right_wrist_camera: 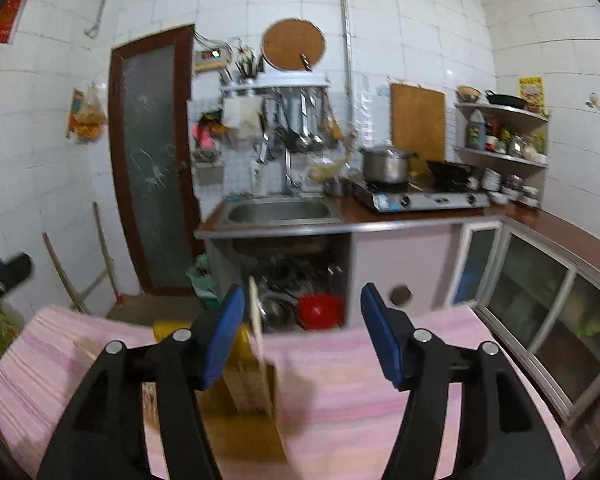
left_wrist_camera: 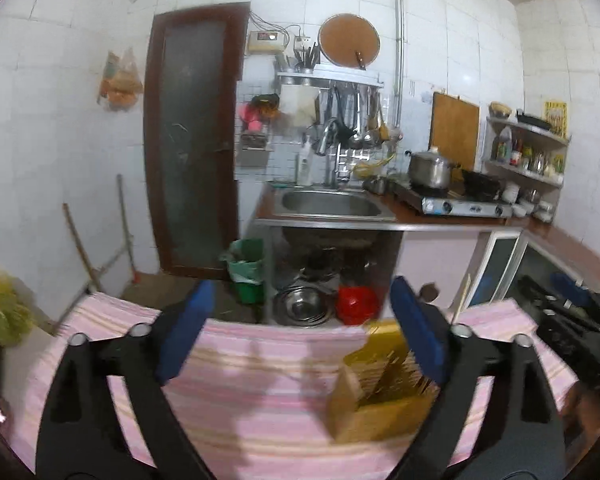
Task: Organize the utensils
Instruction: 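Open both tools to release the chopsticks inside the holder, then move both tools back down to the remaining chopsticks on the cloth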
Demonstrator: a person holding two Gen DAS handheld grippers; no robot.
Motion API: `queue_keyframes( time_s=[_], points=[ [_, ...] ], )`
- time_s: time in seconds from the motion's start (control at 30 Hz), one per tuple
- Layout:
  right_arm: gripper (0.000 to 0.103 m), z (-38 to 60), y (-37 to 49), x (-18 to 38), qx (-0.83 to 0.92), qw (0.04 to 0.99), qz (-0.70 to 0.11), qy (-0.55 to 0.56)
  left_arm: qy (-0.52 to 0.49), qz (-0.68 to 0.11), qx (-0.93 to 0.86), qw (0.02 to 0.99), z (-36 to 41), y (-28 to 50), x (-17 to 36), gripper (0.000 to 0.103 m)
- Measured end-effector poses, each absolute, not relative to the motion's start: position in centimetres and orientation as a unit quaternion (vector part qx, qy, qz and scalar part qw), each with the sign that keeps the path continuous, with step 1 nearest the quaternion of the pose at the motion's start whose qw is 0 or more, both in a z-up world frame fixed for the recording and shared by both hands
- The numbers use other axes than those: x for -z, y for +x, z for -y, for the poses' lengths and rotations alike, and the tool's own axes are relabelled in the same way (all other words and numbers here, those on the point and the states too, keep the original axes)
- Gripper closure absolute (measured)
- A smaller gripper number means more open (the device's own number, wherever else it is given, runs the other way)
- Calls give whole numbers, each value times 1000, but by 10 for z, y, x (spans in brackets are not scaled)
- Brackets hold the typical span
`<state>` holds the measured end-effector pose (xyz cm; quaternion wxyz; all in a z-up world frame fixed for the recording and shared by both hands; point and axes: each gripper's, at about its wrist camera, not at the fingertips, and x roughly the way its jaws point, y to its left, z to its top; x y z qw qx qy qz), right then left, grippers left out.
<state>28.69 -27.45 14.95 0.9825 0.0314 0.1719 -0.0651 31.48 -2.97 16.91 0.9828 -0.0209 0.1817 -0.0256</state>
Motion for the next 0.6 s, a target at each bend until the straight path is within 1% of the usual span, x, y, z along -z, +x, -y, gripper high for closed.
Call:
queue_keyframes(
  time_s=[0.03,0.07,0.17,0.3,0.37,0.53,0.6],
  points=[
    [36,275,280,-147,69,981,-179,31,-21,-192,20,981,20,304,-165,5],
    [32,276,269,-142,73,979,-188,30,-23,-197,18,980,15,299,-163,5],
    [26,273,234,-112,76,971,-223,32,-29,-231,14,972,-4,279,-140,5],
    [24,268,205,-67,77,958,-274,44,-19,-271,5,962,-15,259,-96,5],
    [24,264,192,-40,77,947,-308,50,-11,-297,5,955,-17,249,-66,5],
    [24,255,177,9,84,925,-366,59,-11,-374,10,927,-19,241,2,5],
    [24,252,174,26,90,917,-384,55,-13,-394,13,919,-20,237,21,5]
  ],
)
